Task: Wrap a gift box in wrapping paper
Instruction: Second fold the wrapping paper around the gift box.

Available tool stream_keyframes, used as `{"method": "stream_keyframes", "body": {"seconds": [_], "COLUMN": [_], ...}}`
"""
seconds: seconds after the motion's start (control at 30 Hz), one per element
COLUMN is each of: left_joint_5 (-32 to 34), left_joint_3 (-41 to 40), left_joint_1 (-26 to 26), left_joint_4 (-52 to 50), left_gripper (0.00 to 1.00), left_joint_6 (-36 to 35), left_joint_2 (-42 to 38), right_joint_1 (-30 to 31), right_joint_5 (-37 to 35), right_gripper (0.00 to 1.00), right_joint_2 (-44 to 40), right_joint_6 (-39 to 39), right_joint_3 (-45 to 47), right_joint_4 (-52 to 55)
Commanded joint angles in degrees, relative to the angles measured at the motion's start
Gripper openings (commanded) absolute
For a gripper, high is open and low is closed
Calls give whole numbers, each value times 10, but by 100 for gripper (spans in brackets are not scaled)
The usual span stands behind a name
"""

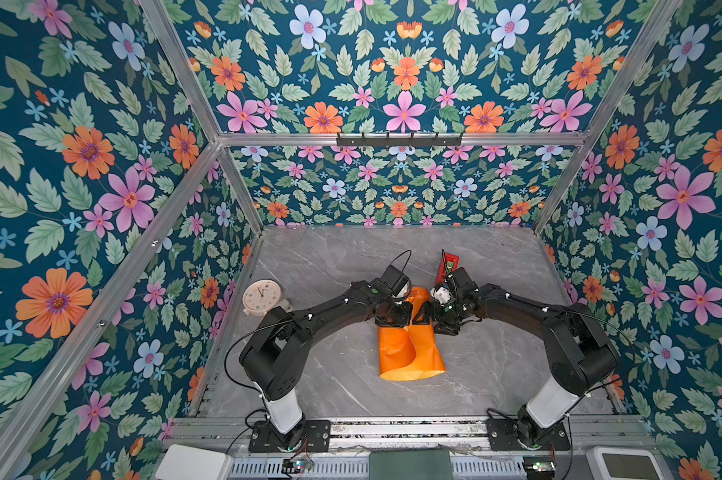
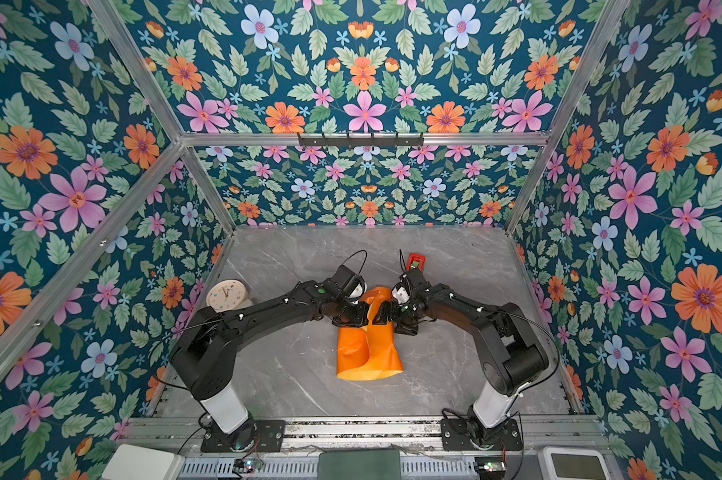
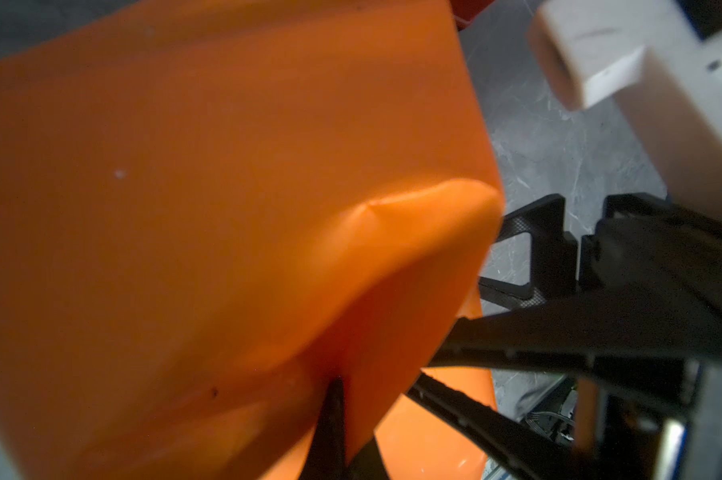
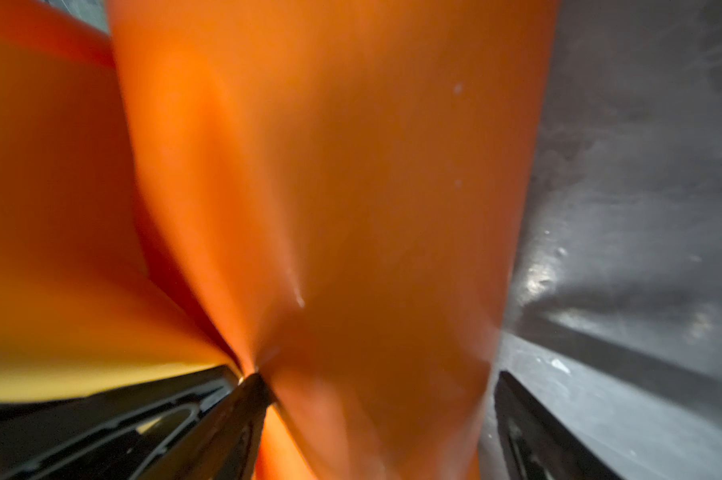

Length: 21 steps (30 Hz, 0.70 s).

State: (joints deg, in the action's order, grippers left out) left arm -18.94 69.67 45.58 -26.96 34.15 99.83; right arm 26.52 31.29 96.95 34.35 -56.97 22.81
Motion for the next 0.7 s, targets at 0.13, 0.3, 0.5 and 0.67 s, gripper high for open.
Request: {"method": "stream_keyframes", "body": {"seconds": [0.13,0.3,0.5,0.67], "left_joint_5": [30,36,42,40], "left_joint_3": [-12,-21,-20,-19], "left_joint_1": [-1,-1,-2,-2], "left_joint_4": [-34,-38,-43,-42], "left_gripper": [1,1,0,0], "left_joint_6": [-16,-18,-22,-22], "left_joint_2": [3,-2,-5,-4], "right_joint_1": [1,1,-7,-13], "right_joint_5": [-55,-42,-36,-27], "right_gripper": [85,85,86,86], "right_joint_2": [-5,-14,-51,-54], "right_joint_6": [-7,-9,-13,-15], "right_joint_3": [-18,-41,-41,-18], "right_joint_4": [85,101,116,113]}}
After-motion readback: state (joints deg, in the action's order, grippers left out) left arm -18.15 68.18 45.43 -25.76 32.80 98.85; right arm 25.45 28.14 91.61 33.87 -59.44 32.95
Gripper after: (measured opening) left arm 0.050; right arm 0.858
